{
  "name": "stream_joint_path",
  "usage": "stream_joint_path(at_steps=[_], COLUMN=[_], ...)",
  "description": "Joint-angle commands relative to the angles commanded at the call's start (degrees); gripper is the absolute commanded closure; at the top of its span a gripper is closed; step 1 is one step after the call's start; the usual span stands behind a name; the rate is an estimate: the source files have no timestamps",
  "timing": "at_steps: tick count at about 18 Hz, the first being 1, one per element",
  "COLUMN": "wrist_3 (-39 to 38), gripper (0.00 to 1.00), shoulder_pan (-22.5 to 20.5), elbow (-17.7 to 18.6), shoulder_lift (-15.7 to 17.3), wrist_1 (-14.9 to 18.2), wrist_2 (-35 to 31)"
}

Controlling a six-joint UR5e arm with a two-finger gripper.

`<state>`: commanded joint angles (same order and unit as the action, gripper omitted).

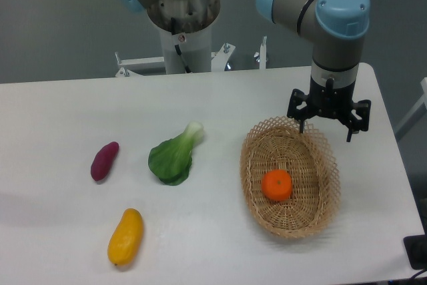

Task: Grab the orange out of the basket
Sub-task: 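Lower the open gripper down into the basket over the orange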

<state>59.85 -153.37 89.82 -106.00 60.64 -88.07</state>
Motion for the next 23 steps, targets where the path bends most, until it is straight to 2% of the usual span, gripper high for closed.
stream_joint_path(at_steps=[10,15,17,23], wrist_3=[0.6,7.5,8.3,-4.9], gripper=[0.0,0.0,0.0,0.0], shoulder_pan=[0.2,0.2,0.2,1.2], elbow=[3.4,8.1,8.5,8.4], shoulder_lift=[-0.7,-2.6,-3.7,-6.8], wrist_1=[-0.9,-7.8,-9.1,-9.8], wrist_2=[0.2,-0.1,-0.1,2.2])
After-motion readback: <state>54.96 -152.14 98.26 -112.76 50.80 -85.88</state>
